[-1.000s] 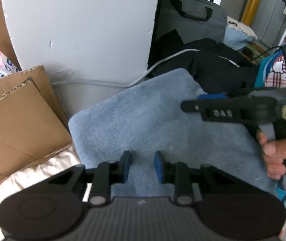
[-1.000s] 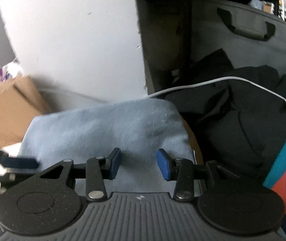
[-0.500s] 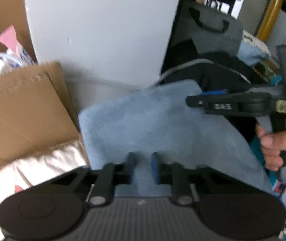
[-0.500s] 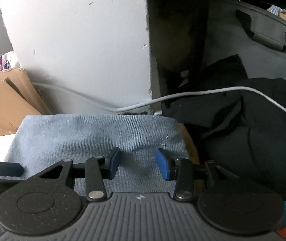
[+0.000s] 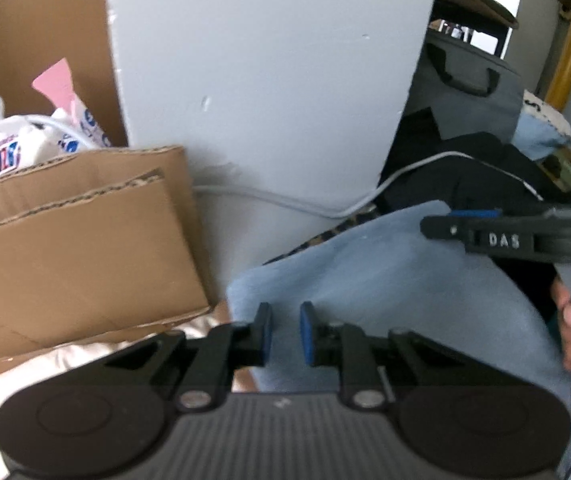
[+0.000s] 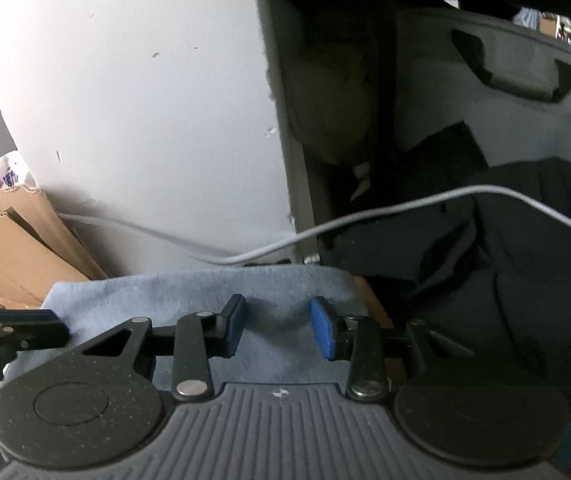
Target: Fold clothes
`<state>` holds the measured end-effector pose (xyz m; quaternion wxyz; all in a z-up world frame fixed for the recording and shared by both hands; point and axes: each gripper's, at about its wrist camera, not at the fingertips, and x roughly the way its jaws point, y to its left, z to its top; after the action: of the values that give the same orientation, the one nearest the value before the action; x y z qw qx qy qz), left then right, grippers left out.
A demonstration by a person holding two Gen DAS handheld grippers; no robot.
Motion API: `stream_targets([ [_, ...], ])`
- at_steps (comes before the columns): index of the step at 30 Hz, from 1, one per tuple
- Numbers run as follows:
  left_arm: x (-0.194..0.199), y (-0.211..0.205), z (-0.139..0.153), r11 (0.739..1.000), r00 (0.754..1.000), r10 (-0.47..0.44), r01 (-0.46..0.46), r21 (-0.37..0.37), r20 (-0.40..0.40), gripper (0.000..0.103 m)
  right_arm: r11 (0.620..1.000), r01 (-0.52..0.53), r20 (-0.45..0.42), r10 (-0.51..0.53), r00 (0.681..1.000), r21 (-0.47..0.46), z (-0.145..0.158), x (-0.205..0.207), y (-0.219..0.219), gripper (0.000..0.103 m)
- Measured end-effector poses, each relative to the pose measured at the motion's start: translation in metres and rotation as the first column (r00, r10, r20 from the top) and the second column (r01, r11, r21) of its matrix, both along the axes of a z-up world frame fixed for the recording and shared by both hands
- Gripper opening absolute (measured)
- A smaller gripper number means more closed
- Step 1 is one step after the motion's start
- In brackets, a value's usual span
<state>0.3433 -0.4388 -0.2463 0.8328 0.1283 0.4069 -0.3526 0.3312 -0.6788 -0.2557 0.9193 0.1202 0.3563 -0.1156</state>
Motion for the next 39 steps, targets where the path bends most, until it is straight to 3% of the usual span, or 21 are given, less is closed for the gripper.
stream_targets([
  [9, 0.001, 0.021, 0.017, 0.999, 1.0, 0.019, -0.019, -0.031, 0.006, 0.022, 1.0, -0.011, -0.066, 0.012, 0.998, 0.01, 0.003, 0.009, -0.003, 0.041],
  [16, -0.016, 0.035, 0.038, 0.994, 0.999, -0.043, 0.044, -0.095, 0.018, 0.028, 0.995, -0.094, -0.048, 0.094, 0.994, -0.009, 0.029, -0.019, 0.012, 0.041],
  [19, -0.033, 0.033, 0.039, 0.991, 0.995, -0.098, 0.101, -0.091, 0.035, 0.028, 0.992, -0.125, -0.023, 0.125, 0.992, 0.015, 0.035, -0.039, 0.028, 0.041],
  [26, -0.064, 0.026, 0.03, 0.979, 0.983, -0.184, 0.185, -0.086, 0.022, 0.027, 0.978, -0.206, -0.011, 0.206, 0.978, 0.016, 0.028, -0.064, 0.072, 0.042],
  [30, -0.075, 0.025, 0.016, 0.978, 0.978, -0.207, 0.208, -0.034, 0.03, 0.025, 0.97, -0.241, -0.026, 0.241, 0.97, 0.002, 0.018, -0.074, 0.091, 0.042],
  [34, -0.079, 0.029, -0.006, 0.977, 0.976, -0.214, 0.214, 0.022, 0.028, 0.024, 0.966, -0.259, -0.044, 0.259, 0.965, -0.002, 0.006, -0.084, 0.104, 0.042],
  [39, -0.078, 0.034, -0.013, 0.98, 0.98, -0.198, 0.198, 0.011, 0.003, 0.024, 0.956, -0.286, -0.08, 0.28, 0.957, -0.064, 0.0, -0.094, 0.121, 0.041],
])
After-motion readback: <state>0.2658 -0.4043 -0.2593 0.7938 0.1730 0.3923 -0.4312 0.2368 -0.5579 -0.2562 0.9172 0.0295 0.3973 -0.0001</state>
